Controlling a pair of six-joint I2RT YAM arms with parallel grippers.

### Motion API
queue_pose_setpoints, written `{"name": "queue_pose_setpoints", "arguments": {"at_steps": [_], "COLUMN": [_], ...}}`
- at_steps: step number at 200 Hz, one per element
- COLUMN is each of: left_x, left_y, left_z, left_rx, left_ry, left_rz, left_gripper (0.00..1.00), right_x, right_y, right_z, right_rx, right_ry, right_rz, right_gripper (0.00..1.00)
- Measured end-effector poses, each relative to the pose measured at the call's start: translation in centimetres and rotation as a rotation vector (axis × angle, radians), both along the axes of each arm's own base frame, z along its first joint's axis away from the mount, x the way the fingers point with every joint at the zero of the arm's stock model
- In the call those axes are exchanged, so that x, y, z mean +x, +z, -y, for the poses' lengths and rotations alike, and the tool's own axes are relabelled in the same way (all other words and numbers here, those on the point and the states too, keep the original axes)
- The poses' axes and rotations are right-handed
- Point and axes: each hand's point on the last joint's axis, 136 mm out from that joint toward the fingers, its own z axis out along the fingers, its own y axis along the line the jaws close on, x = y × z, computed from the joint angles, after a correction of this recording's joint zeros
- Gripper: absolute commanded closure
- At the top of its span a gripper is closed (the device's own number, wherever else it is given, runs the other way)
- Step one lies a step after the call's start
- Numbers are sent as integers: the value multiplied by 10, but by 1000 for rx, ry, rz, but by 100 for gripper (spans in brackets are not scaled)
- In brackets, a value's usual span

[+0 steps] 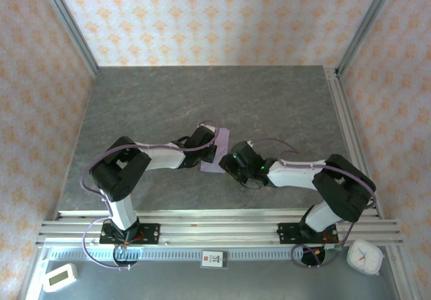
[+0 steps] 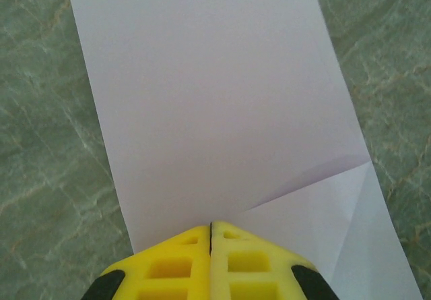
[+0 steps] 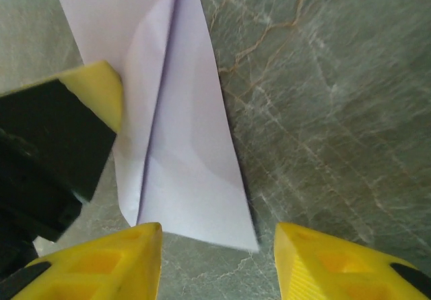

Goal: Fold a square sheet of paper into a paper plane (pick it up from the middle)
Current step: Fold the triangle a second time at the center of the table, then turn over the paper at the center of the table.

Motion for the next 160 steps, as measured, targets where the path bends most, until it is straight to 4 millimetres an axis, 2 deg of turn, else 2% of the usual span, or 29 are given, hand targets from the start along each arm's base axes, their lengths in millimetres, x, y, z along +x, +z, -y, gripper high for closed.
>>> {"name": "queue_pose_setpoints", "arguments": {"at_steps": [43,71,113,160], "left_x": [1,3,2,2], "left_y": [-1,-1,-1,-1], "left_z": [-1,-2,-1,0], "left_rx": [-84,-122,-142,-155], "left_ry": [7,9,-1,-6], "left_rz": [32,39,46,47], "left_gripper": [100,100,100,100], "right_x": [6,11,19,39], "right_y": [-5,-6,-4,13], "right_z": [-27,-31,-20,3], "right_rx": [-21,-52,-125,-148], "right_ry": [49,56,24,-42], "right_rz": [-10,-11,23,74], "right_gripper": [59,59,55,54]}}
